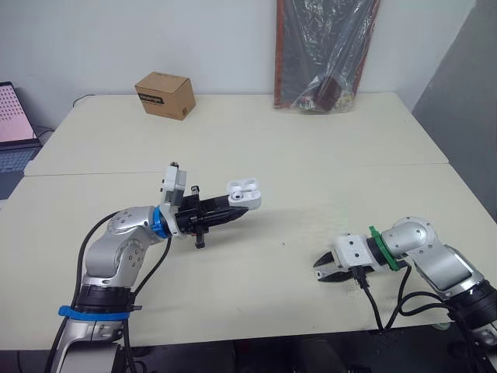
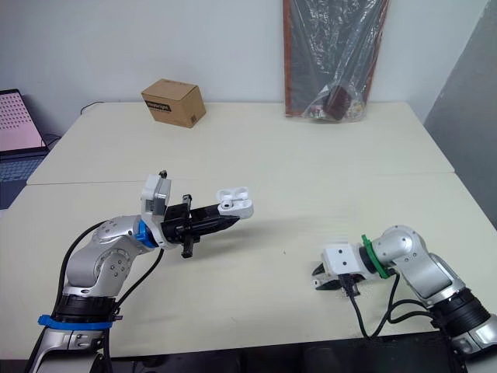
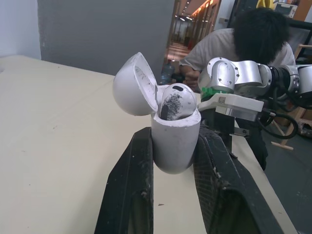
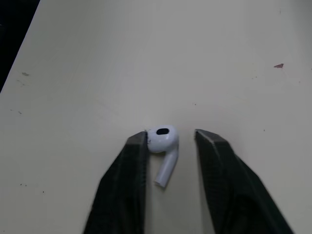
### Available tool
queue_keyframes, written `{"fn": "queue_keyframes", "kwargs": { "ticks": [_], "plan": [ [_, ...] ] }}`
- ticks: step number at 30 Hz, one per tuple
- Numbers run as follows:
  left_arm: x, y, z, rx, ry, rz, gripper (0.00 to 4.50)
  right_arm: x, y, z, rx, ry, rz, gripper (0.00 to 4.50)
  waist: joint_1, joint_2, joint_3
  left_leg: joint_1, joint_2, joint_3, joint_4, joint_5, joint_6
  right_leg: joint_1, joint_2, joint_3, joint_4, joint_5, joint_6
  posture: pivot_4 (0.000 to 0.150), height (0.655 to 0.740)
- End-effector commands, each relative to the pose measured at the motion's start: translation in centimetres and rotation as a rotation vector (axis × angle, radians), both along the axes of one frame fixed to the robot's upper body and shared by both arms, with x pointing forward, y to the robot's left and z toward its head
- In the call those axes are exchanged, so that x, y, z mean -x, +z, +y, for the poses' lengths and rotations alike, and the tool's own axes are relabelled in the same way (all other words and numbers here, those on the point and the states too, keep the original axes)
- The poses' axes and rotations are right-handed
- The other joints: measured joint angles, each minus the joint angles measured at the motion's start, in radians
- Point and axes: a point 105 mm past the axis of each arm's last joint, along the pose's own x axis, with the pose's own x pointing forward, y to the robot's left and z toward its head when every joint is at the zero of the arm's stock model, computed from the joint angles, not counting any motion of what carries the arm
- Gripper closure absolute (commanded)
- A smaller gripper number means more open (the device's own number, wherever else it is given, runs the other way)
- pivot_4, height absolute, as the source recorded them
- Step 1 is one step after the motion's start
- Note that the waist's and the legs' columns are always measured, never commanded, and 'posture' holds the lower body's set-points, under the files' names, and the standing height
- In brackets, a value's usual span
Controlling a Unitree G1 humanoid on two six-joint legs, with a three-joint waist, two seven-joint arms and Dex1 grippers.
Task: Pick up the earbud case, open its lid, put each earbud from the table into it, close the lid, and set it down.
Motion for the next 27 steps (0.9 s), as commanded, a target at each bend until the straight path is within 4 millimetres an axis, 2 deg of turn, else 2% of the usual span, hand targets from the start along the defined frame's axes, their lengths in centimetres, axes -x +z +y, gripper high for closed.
{"fn": "queue_keyframes", "kwargs": {
  "ticks": [1,4,8,17,27],
  "plan": [
    [0.4,0.8,-0.3,0.003,-0.016,-0.052,3.75,-0.1,0.2,-0.1,0.012,-0.003,-0.006,1.58,0.000,0.000,0.000,0.000,0.000,0.000,0.000,0.000,0.000,0.000,0.000,0.000,0.000,0.000,0.000,0.150,0.7400],
    [0.4,0.8,-0.3,0.003,-0.015,-0.053,3.75,0.0,0.8,0.2,0.000,-0.013,0.007,0.56,0.000,0.000,0.000,0.000,0.000,0.000,0.000,0.000,0.000,0.000,0.000,0.000,0.000,0.000,0.000,0.150,0.7400],
    [0.4,0.8,-0.4,0.006,-0.016,-0.053,3.75,0.4,1.5,0.6,-0.018,-0.022,0.019,0.56,0.000,0.000,0.000,0.000,0.000,0.000,0.000,0.000,0.000,0.000,0.000,0.000,0.000,0.000,0.000,0.150,0.7400],
    [0.3,0.7,-0.8,0.012,-0.023,-0.054,3.75,1.2,1.7,0.6,0.011,-0.066,0.044,0.56,0.000,0.000,0.000,0.000,0.000,0.000,0.000,0.000,0.000,0.000,0.000,0.000,0.000,0.000,0.000,0.150,0.7400],
    [0.4,0.5,-0.9,0.016,-0.023,-0.053,3.75,0.7,1.1,0.9,0.152,-0.264,-0.001,0.56,0.000,0.000,0.000,0.000,0.000,0.000,0.000,0.000,0.000,0.000,0.000,0.000,0.000,0.000,0.000,0.150,0.7400]
  ]
}}
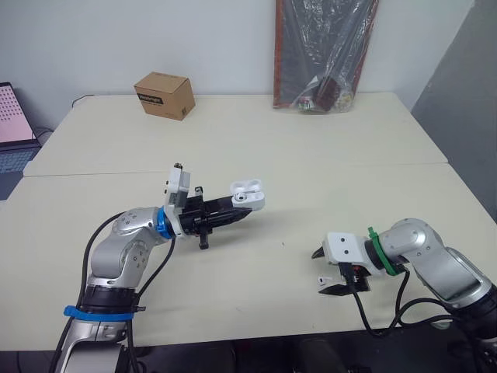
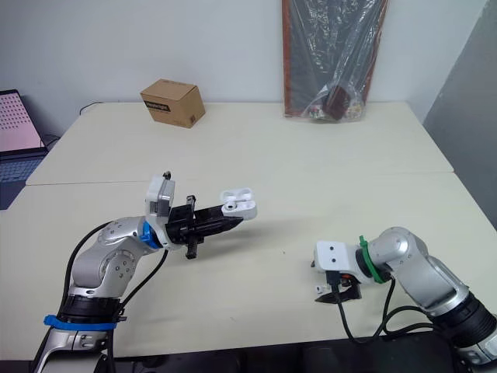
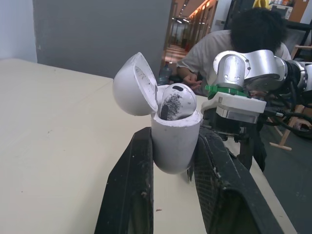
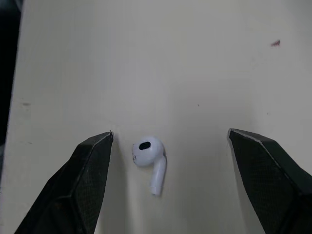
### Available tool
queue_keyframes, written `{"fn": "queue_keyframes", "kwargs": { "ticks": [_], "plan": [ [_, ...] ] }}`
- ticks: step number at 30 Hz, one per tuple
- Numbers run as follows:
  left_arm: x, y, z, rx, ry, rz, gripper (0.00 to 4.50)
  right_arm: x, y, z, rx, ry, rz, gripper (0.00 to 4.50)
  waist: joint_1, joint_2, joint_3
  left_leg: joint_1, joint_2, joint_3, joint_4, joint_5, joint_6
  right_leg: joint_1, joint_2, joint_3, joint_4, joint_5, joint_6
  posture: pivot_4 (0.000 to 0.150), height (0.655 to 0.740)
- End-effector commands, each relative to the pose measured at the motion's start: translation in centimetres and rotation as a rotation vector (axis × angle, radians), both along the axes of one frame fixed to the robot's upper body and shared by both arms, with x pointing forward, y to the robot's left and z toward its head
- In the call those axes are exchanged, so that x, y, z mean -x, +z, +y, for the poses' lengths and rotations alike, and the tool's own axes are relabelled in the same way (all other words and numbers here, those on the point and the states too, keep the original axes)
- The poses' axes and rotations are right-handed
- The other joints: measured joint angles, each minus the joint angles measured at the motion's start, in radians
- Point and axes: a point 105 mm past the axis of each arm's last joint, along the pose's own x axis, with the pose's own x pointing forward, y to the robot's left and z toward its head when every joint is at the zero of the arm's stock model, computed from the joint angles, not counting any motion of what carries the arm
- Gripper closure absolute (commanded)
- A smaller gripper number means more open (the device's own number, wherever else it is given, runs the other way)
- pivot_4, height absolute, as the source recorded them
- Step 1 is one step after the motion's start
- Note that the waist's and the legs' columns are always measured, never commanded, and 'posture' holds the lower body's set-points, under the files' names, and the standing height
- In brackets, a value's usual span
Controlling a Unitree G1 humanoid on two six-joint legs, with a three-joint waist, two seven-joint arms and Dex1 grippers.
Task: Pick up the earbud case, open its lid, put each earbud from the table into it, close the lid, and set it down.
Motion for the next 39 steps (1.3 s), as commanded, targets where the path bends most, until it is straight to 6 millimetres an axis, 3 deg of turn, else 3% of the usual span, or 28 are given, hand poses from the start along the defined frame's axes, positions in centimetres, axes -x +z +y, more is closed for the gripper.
{"fn": "queue_keyframes", "kwargs": {
  "ticks": [1,11,19,31,34,36,39],
  "plan": [
    [0.3,0.7,-0.3,0.010,-0.010,-0.045,3.75,0.0,0.7,0.1,0.064,-0.036,-0.058,0.56,0.000,0.000,0.000,0.000,0.000,0.000,0.000,0.000,0.000,0.000,0.000,0.000,0.000,0.000,0.000,0.150,0.7400],
    [0.3,0.7,-0.4,0.014,-0.008,-0.044,3.75,1.9,1.1,1.3,0.163,-0.112,-0.030,0.56,0.000,0.000,0.000,0.000,0.000,0.000,0.000,0.000,0.000,0.000,0.000,0.000,0.000,-0.001,0.002,0.150,0.7400],
    [0.3,0.6,-0.5,0.014,-0.009,-0.040,3.75,0.9,1.4,1.5,0.257,-0.211,-0.036,0.56,0.000,0.000,0.000,-0.001,0.000,0.000,0.000,0.000,0.000,-0.001,0.000,-0.001,-0.001,-0.001,0.002,0.150,0.7400],
    [0.4,0.6,-0.3,0.007,-0.003,-0.039,3.75,1.0,1.4,1.6,0.329,-0.248,-0.021,0.56,-0.001,0.000,0.000,-0.004,0.000,-0.002,0.000,0.000,0.000,-0.003,0.000,-0.002,-0.001,-0.001,0.001,0.150,0.7400],
    [0.4,0.6,-0.2,0.008,-0.003,-0.038,3.75,1.0,1.4,1.7,0.334,-0.253,-0.025,1.09,-0.001,0.000,0.000,-0.004,0.000,-0.002,0.000,0.000,0.000,-0.003,0.000,-0.002,-0.001,-0.001,0.002,0.150,0.7400],
    [0.4,0.6,-0.2,0.008,-0.003,-0.038,3.75,1.0,1.5,1.6,0.341,-0.254,-0.026,1.76,-0.001,0.000,0.000,-0.004,0.000,-0.001,0.000,0.000,0.000,-0.003,0.000,-0.002,-0.001,-0.001,0.002,0.150,0.7400],
    [0.4,0.6,-0.3,0.009,-0.002,-0.037,3.75,1.0,1.5,1.6,0.350,-0.255,-0.032,1.76,-0.001,0.000,0.000,-0.004,0.000,-0.001,0.000,0.000,0.000,-0.003,0.000,-0.002,-0.001,-0.001,0.002,0.150,0.7400]
  ]
}}
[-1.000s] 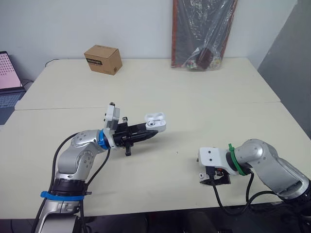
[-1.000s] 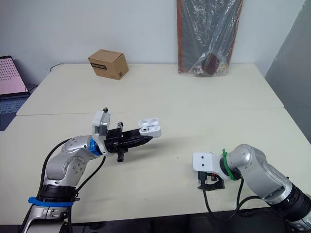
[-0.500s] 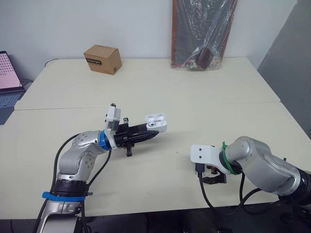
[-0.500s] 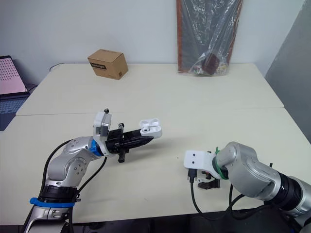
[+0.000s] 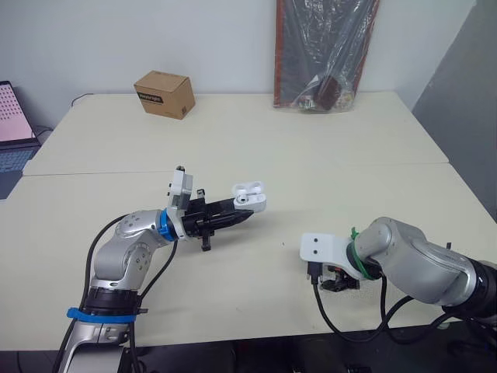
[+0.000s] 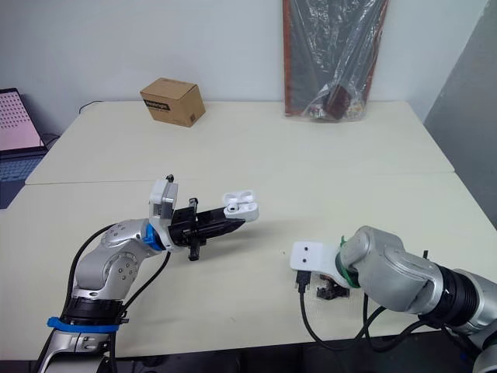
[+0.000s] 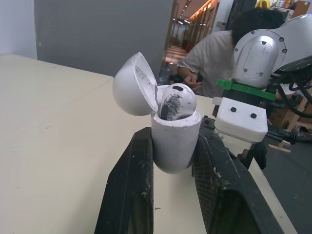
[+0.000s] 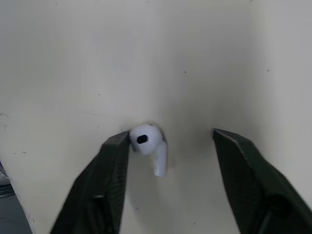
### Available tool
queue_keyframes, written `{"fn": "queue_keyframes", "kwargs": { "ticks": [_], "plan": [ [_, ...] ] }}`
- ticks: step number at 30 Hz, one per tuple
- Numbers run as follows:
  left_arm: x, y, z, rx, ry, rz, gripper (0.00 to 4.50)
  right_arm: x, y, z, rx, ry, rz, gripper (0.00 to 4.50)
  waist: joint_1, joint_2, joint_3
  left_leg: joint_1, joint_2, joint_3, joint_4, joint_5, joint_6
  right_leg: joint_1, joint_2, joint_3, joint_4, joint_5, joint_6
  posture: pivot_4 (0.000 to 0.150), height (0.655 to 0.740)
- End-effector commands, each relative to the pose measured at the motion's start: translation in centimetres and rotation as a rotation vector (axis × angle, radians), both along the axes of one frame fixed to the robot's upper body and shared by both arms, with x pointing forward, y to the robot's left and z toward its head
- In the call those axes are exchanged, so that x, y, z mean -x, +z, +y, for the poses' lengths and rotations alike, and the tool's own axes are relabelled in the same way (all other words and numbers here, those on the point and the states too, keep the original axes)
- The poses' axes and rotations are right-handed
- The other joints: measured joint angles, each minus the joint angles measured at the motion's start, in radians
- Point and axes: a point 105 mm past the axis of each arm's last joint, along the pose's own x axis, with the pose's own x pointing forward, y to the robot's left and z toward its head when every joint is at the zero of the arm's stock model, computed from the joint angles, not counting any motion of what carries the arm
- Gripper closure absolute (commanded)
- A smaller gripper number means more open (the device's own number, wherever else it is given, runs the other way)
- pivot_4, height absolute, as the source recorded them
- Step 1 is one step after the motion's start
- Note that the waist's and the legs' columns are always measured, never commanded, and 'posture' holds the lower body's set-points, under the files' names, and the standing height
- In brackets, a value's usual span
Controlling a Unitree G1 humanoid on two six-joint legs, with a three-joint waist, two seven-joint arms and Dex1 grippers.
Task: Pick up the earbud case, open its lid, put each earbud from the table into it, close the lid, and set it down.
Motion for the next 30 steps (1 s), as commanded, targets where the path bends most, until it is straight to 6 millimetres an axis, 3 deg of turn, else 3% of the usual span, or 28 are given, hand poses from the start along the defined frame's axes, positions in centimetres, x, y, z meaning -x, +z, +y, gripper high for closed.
{"fn": "queue_keyframes", "kwargs": {
  "ticks": [1,7,10,15,21,30],
  "plan": [
    [0.4,0.9,-0.1,0.003,-0.008,-0.049,3.75,0.0,0.2,-0.2,0.023,-0.001,-0.026,1.76,0.000,0.000,0.000,0.000,0.000,0.000,0.000,0.000,0.000,0.000,0.000,0.000,0.000,0.000,0.000,0.150,0.7400],
    [0.4,0.9,-0.1,0.005,-0.005,-0.049,3.75,-0.1,0.3,-0.2,0.034,0.007,-0.038,1.76,0.000,0.000,0.000,-0.001,0.000,0.000,0.000,0.000,0.000,-0.001,0.000,0.000,0.000,0.000,0.000,0.150,0.7400],
    [0.4,0.9,0.0,0.005,-0.004,-0.048,3.75,-0.1,0.4,-0.2,0.038,0.010,-0.043,2.30,0.000,0.000,0.000,-0.001,0.000,0.000,0.000,0.000,0.000,-0.001,0.000,0.000,0.000,0.000,0.000,0.150,0.7400],
    [0.4,0.9,0.0,0.004,-0.003,-0.048,3.75,-0.1,0.3,-0.2,0.042,0.012,-0.045,4.07,0.000,0.000,0.000,-0.001,0.000,0.000,0.000,0.000,0.000,-0.001,0.000,0.000,0.000,0.000,0.000,0.150,0.7400],
    [0.4,0.9,0.0,0.002,-0.002,-0.048,3.75,-0.2,0.3,-0.3,0.044,0.007,-0.045,4.13,0.000,0.000,0.000,-0.001,0.000,0.000,0.000,0.000,0.000,-0.001,0.000,0.000,0.000,-0.001,0.001,0.150,0.7400],
    [0.3,0.8,0.0,0.006,0.005,-0.050,3.75,-4.1,2.6,-1.6,-0.041,-0.059,-0.219,4.13,0.000,0.000,0.000,-0.003,0.000,0.001,-0.001,0.000,0.000,-0.004,0.000,0.001,0.000,-0.001,0.002,0.150,0.7400]
  ]
}}
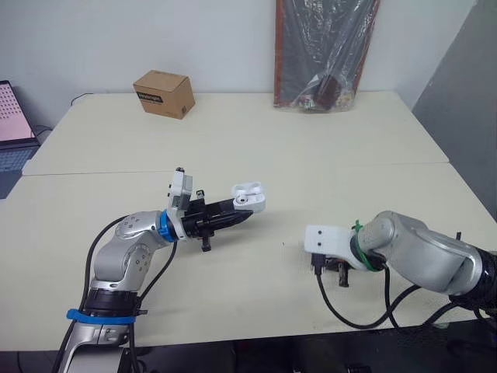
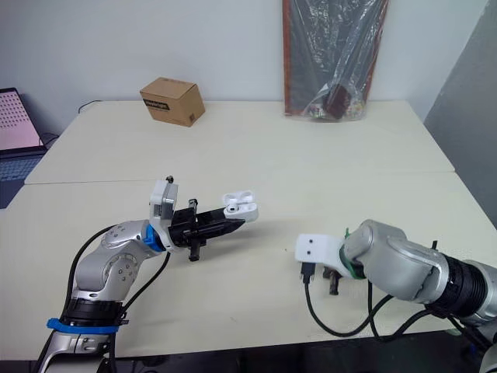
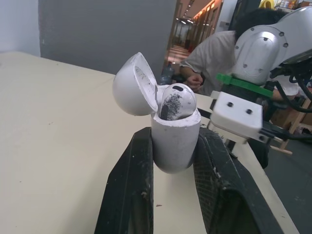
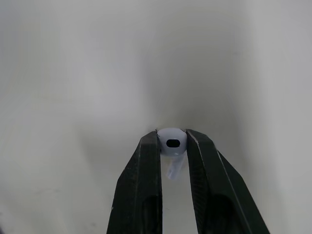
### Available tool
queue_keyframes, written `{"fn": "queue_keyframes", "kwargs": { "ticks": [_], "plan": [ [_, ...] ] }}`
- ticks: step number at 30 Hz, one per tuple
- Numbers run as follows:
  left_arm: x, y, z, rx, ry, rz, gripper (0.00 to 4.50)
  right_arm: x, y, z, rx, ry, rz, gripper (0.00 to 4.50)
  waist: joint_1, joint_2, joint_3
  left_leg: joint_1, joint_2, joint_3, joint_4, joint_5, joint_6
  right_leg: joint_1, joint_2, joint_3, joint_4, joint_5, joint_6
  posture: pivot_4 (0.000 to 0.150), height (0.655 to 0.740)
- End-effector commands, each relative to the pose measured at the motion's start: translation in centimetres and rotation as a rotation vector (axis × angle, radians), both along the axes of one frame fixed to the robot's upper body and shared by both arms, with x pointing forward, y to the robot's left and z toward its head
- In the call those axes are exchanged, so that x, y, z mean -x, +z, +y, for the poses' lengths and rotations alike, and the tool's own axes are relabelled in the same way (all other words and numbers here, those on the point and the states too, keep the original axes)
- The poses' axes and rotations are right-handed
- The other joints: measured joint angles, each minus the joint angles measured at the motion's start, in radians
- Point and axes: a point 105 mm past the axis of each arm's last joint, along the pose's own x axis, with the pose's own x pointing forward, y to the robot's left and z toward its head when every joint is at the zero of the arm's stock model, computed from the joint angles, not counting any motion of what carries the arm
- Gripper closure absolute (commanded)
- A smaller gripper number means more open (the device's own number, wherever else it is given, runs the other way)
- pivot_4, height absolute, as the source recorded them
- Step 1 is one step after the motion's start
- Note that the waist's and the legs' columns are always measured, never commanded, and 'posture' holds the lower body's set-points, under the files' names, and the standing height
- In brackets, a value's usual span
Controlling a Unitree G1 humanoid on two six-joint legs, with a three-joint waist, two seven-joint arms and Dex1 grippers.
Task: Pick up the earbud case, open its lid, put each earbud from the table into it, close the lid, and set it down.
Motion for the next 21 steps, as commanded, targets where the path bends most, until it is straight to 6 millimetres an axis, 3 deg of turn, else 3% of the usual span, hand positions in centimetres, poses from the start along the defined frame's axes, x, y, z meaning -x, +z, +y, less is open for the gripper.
{"fn": "queue_keyframes", "kwargs": {
  "ticks": [1,8,13,21],
  "plan": [
    [0.3,1.0,-0.1,0.006,-0.006,-0.059,3.75,-2.2,1.7,-0.7,-0.045,-0.028,-0.145,4.13,0.000,0.000,0.000,-0.001,0.000,0.000,0.000,0.000,0.000,0.000,0.000,0.000,0.000,0.000,0.000,0.150,0.7400],
    [-0.2,0.9,0.0,0.015,-0.003,-0.064,3.75,-3.7,2.7,-0.4,-0.249,-0.109,-0.252,4.13,0.001,0.000,0.000,-0.005,0.000,0.001,-0.001,0.000,0.000,-0.005,0.000,0.001,0.001,0.003,-0.005,0.150,0.7400],
    [-0.5,1.0,-0.2,0.020,-0.007,-0.064,3.75,-3.8,2.5,1.0,-0.535,-0.179,-0.296,4.13,0.001,0.000,0.000,-0.005,0.000,0.000,-0.001,0.000,0.000,-0.005,0.000,0.000,0.001,0.003,-0.004,0.150,0.7400],
    [-0.9,0.9,-0.1,0.018,-0.017,-0.066,3.75,-3.0,4.9,2.8,-0.866,-0.214,-0.433,4.13,0.000,0.000,0.000,-0.005,0.000,0.001,-0.001,0.000,0.000,-0.005,0.000,0.001,0.001,0.003,-0.004,0.150,0.7400]
  ]
}}
